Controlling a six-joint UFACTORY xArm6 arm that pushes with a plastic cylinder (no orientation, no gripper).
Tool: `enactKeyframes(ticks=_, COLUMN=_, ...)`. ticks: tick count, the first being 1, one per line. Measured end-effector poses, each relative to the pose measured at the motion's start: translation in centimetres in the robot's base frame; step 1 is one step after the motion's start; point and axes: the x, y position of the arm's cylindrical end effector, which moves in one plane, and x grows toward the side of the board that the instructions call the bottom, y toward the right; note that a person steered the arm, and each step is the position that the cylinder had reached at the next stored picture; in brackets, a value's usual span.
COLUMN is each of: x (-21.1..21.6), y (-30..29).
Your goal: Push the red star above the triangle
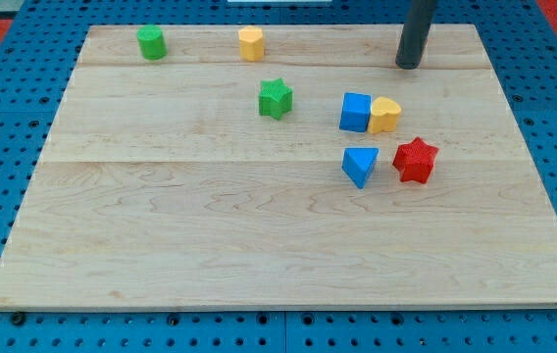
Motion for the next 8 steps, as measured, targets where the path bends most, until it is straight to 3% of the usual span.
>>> enactKeyframes(ticks=2, x=0.6, y=-0.2)
enactKeyframes(ticks=4, x=4.3, y=-6.8)
enactKeyframes(ticks=6, x=6.9, y=4.6)
enactKeyframes(ticks=7, x=14.4, y=7.0)
enactKeyframes(ticks=8, x=18.5, y=6.0)
